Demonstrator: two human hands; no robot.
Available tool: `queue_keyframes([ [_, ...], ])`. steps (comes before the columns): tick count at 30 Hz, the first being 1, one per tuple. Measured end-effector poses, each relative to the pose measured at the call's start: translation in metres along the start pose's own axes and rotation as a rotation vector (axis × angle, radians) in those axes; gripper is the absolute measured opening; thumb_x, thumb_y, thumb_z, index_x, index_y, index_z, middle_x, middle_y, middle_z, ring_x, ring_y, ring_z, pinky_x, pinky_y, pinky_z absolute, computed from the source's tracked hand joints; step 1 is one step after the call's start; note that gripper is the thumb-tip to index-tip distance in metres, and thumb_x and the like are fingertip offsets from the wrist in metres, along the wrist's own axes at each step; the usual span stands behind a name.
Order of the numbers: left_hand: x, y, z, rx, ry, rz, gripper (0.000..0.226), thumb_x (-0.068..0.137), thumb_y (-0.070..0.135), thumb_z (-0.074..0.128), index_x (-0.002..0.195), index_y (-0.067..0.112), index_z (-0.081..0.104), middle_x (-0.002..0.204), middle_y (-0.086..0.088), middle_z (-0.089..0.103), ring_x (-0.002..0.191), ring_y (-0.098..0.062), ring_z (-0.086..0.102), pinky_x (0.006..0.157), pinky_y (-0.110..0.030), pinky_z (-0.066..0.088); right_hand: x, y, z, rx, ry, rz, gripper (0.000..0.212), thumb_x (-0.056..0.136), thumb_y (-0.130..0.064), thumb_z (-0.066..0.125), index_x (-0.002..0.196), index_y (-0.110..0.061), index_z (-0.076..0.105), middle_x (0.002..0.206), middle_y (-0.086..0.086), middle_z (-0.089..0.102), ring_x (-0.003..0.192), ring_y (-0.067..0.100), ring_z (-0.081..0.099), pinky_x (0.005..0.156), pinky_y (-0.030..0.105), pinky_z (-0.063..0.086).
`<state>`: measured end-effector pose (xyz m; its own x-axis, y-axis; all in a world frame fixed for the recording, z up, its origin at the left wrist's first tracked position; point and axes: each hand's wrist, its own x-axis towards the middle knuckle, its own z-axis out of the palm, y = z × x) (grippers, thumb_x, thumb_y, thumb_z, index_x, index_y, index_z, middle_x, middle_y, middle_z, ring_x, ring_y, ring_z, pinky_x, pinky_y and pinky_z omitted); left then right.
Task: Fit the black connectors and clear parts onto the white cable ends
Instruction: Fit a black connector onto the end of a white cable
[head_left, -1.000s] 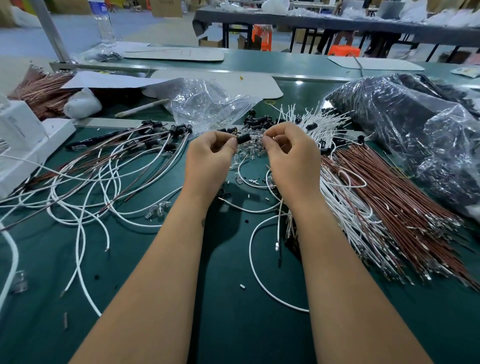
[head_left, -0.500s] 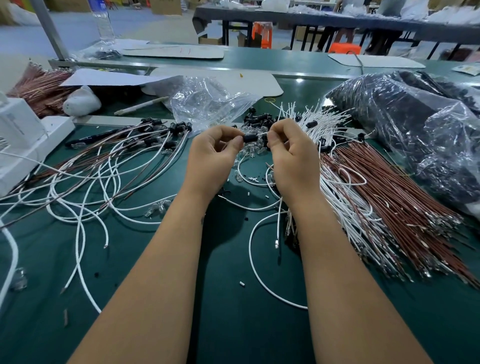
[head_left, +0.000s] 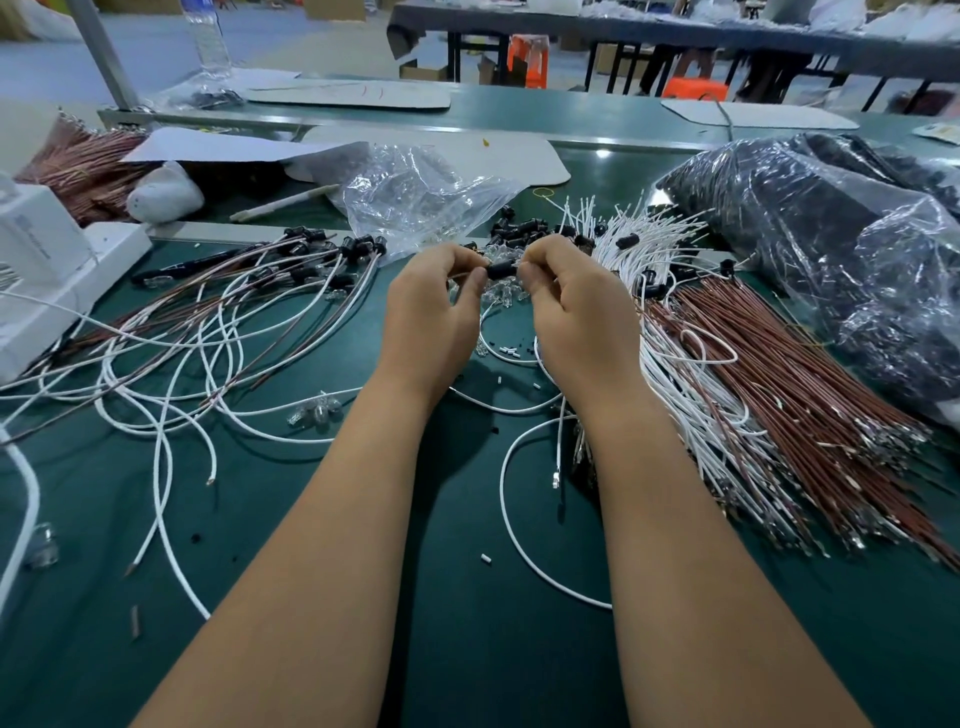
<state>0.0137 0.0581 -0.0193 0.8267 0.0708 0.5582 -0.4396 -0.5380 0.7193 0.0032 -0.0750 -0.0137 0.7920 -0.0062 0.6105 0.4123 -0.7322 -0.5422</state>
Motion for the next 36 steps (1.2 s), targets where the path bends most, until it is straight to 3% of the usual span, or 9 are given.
queue_keyframes([
  [8,0.0015,-0.0023,-0.0017,0.012,-0.001,-0.032,0.011,0.093,0.012,0.057,0.098,0.008,0.065,0.093,0.003,0.061,0.093,-0.013,0.057,0.082,-0.016,0.040,-0.0005,-0.0048,-0.0006,-0.089,-0.012,-0.064,0.010,0.096,-0.016,0.053,0.098,-0.015,0.062,0.072,-0.009,0.053,0.064,0.013,0.045,0.049,0.026,0.029],
  [15,0.0009,-0.0023,0.0012,0.002,-0.024,-0.019,0.007,0.093,0.013,0.057,0.096,0.013,0.063,0.087,0.006,0.058,0.075,0.001,0.050,0.067,-0.004,0.036,0.0002,-0.0030,-0.0023,-0.090,0.028,-0.037,0.013,0.097,-0.023,0.051,0.092,-0.016,0.061,0.074,-0.005,0.059,0.065,0.017,0.048,0.054,0.029,0.033],
  [20,0.0002,0.0001,0.0021,0.071,-0.035,0.083,0.010,0.092,0.008,0.056,0.098,0.005,0.064,0.093,-0.005,0.064,0.085,-0.016,0.055,0.074,-0.016,0.041,0.0004,-0.0035,-0.0014,-0.090,0.041,-0.027,0.013,0.097,-0.024,0.049,0.088,-0.018,0.057,0.067,-0.008,0.049,0.062,0.017,0.043,0.048,0.025,0.027],
  [22,-0.0010,0.0012,0.0024,0.049,-0.048,0.079,0.009,0.092,0.008,0.057,0.098,0.006,0.064,0.089,-0.001,0.063,0.080,-0.016,0.055,0.073,-0.023,0.044,0.0000,-0.0032,-0.0007,-0.092,0.043,-0.023,0.013,0.097,-0.024,0.048,0.087,-0.019,0.054,0.065,-0.008,0.046,0.062,0.019,0.041,0.048,0.024,0.026],
  [26,-0.0005,0.0024,0.0016,-0.127,-0.082,-0.080,0.005,0.090,0.010,0.061,0.091,0.013,0.064,0.070,0.010,0.057,0.061,-0.004,0.049,0.062,-0.017,0.042,-0.0006,-0.0009,0.0000,-0.039,0.041,0.030,0.014,0.099,-0.024,0.046,0.087,-0.021,0.054,0.060,-0.008,0.044,0.057,0.015,0.041,0.049,0.027,0.028],
  [31,0.0009,0.0061,-0.0029,-0.341,-0.099,-0.190,0.004,0.085,0.007,0.070,0.084,0.010,0.068,0.064,0.005,0.062,0.054,0.004,0.053,0.056,-0.010,0.043,-0.0005,0.0008,0.0013,0.084,0.019,0.074,0.016,0.097,-0.019,0.048,0.083,-0.022,0.052,0.061,-0.007,0.046,0.056,0.009,0.039,0.051,0.031,0.030],
  [33,0.0010,0.0055,-0.0044,-0.363,-0.099,-0.197,0.006,0.084,0.007,0.072,0.081,0.011,0.068,0.063,0.001,0.063,0.053,0.000,0.053,0.055,-0.011,0.044,-0.0004,0.0017,0.0013,0.078,0.007,0.062,0.015,0.096,-0.016,0.049,0.082,-0.021,0.051,0.061,-0.006,0.045,0.058,0.014,0.038,0.052,0.032,0.031],
  [36,0.0014,0.0028,-0.0065,-0.371,-0.097,-0.186,0.010,0.083,0.009,0.073,0.079,0.017,0.068,0.065,-0.011,0.057,0.059,-0.015,0.046,0.058,-0.025,0.039,0.0000,0.0006,0.0002,0.024,-0.004,0.005,0.014,0.098,-0.019,0.048,0.084,-0.019,0.052,0.063,-0.006,0.045,0.060,0.018,0.040,0.053,0.033,0.031],
])
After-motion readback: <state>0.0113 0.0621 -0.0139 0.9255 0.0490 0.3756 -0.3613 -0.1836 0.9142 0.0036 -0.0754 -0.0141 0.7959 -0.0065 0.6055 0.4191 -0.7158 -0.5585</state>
